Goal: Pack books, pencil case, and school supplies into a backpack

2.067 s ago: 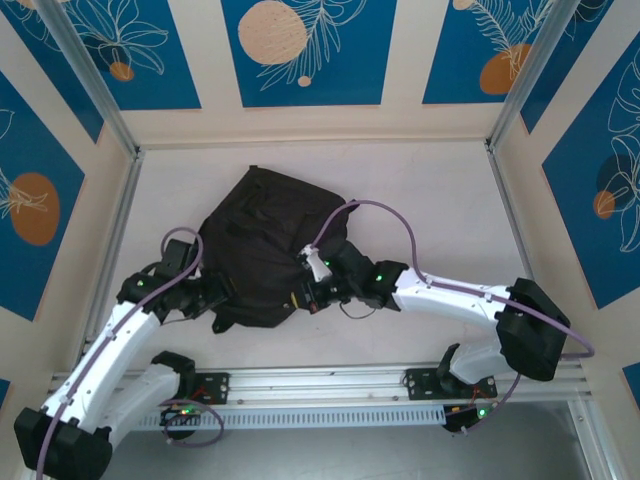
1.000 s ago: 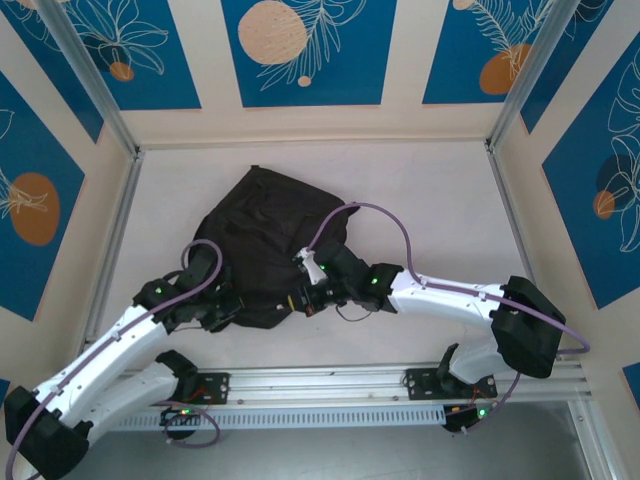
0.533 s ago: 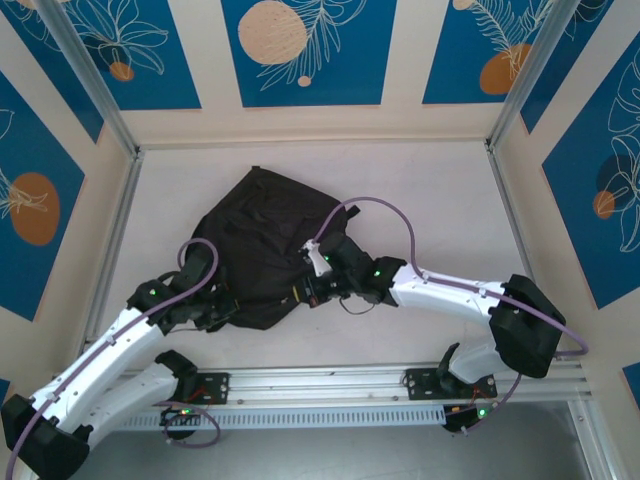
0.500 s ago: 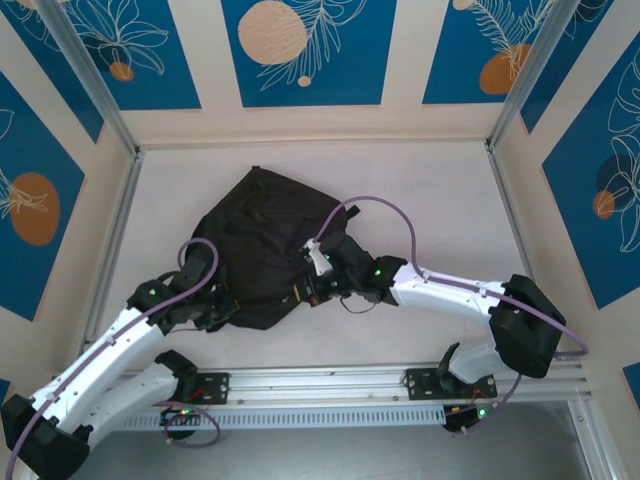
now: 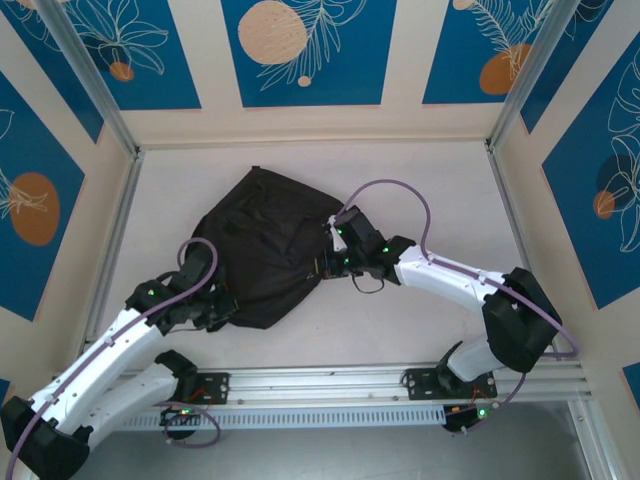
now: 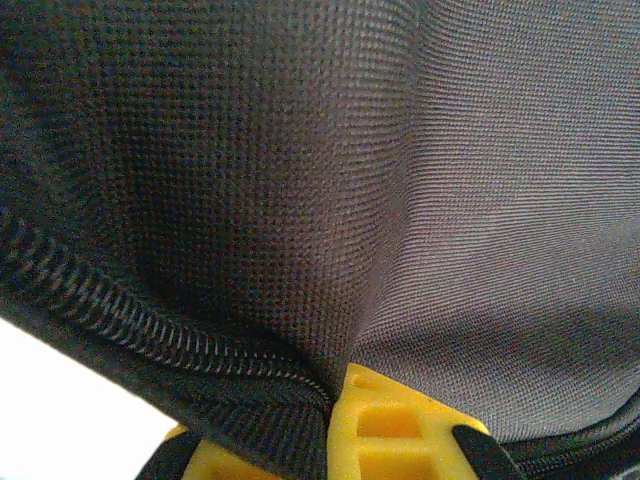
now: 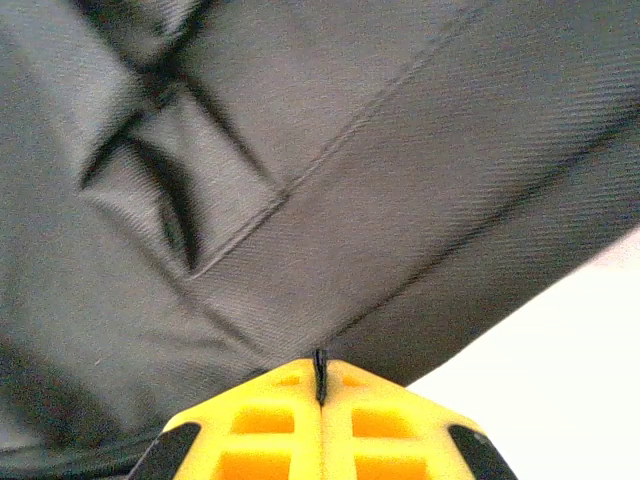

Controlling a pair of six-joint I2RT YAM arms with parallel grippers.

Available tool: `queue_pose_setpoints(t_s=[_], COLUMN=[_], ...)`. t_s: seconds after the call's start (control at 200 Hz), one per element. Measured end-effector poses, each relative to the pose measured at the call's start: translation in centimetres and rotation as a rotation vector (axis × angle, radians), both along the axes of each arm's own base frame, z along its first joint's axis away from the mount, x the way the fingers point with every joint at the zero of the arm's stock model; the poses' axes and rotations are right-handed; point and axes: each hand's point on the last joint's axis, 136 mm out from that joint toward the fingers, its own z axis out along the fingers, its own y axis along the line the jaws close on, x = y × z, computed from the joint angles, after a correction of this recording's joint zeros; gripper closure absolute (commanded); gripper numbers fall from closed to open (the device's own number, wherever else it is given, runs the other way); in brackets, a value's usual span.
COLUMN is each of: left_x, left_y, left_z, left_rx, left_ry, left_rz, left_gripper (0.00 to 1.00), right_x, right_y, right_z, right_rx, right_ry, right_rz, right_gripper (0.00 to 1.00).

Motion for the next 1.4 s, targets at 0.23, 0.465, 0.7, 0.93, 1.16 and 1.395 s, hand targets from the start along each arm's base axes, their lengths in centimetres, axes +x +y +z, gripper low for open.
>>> queue_pose_setpoints(t_s=[0.23, 0.465, 0.7, 0.93, 1.16, 1.395], left_x=[0.1, 0.2, -0.1, -0.7, -1.5, -2.6], left_y=[-0.8, -2.0, -4.7, -12.4, -18.5, -23.8], left_z=[0.3, 0.3, -0.4, 1.4, 0.2, 0.2], left_rx=[-0.032, -0.08, -0.089, -0.098, -0.063, -0.054], left_ry=[-0.01, -0.01, 0.04, 0.019, 0.074, 0.074], left_rz=[-0.033, -0.083, -0.194, -0.504, -0.701, -0.877], left_gripper=[1.0, 1.0, 1.0, 1.0, 0.92, 0.6], right_x=[0.7, 1.5, 3.7, 3.9, 2.5, 1.6], right_y=[-0.5, -1.2, -4.6, -8.2, -11.8, -13.9], right_z=[0.0, 0.0, 0.2, 6.4, 11.6, 10.9], right_rx=[-0.014, -0.019, -0.108, -0.119, -0.079, -0.103], right_ry=[-0.008, -0.016, -0.079, -0.286, -0.438, -0.423], right_rz=[-0.036, -0.063, -0.157, -0.244, -0.318, -0.344], right_gripper=[1.0, 1.0, 0.32, 0.29, 0.27, 0.04])
